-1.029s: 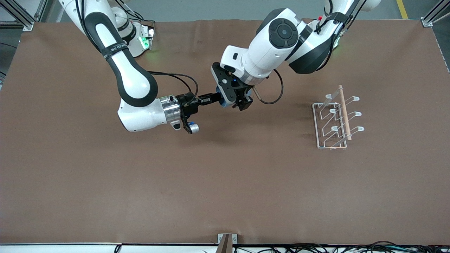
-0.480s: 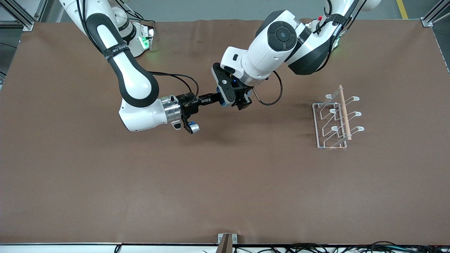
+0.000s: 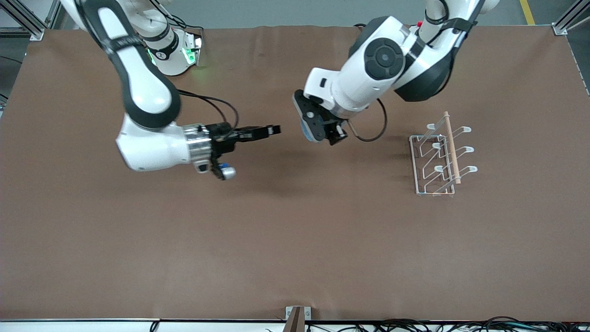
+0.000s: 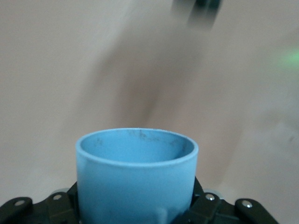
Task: Hang cup on cup holder
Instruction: 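Open the right gripper and withdraw it while the left gripper carries the cup, then move the blue cup with the left gripper onto a rack hook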
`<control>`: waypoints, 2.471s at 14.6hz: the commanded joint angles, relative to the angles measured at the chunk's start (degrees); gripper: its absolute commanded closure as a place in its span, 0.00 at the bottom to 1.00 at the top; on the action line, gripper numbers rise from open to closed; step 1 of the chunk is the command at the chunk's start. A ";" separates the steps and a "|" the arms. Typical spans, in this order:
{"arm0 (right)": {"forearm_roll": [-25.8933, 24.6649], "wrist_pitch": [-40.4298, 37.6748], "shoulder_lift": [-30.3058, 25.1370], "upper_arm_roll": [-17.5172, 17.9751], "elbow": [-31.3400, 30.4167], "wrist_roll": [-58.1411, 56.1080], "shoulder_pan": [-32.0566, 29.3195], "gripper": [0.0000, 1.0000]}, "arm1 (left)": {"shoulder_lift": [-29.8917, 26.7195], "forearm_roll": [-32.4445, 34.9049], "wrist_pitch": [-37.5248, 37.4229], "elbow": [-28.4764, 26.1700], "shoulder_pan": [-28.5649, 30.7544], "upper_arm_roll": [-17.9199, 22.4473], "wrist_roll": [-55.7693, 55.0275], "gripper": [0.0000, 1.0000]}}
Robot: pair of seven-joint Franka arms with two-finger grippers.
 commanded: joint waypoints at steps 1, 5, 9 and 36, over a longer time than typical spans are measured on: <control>-9.98 -0.69 -4.60 0.26 -1.53 4.16 -4.49 0.00 | -1.86 9.78 -7.06 1.06 0.41 -0.31 0.40 0.95; -32.90 -0.08 -5.84 -4.56 0.22 4.69 -7.23 0.00 | -1.86 25.63 -15.76 1.68 -0.12 -0.75 5.67 1.00; -53.66 -0.52 -5.66 -10.72 4.62 1.89 -7.49 0.00 | -1.68 35.92 -24.48 -0.42 -0.56 -0.92 8.74 0.99; -61.35 -10.37 -20.51 -17.15 6.14 -12.45 -10.91 0.00 | 19.14 77.42 -27.92 -13.00 4.01 -0.31 12.01 0.94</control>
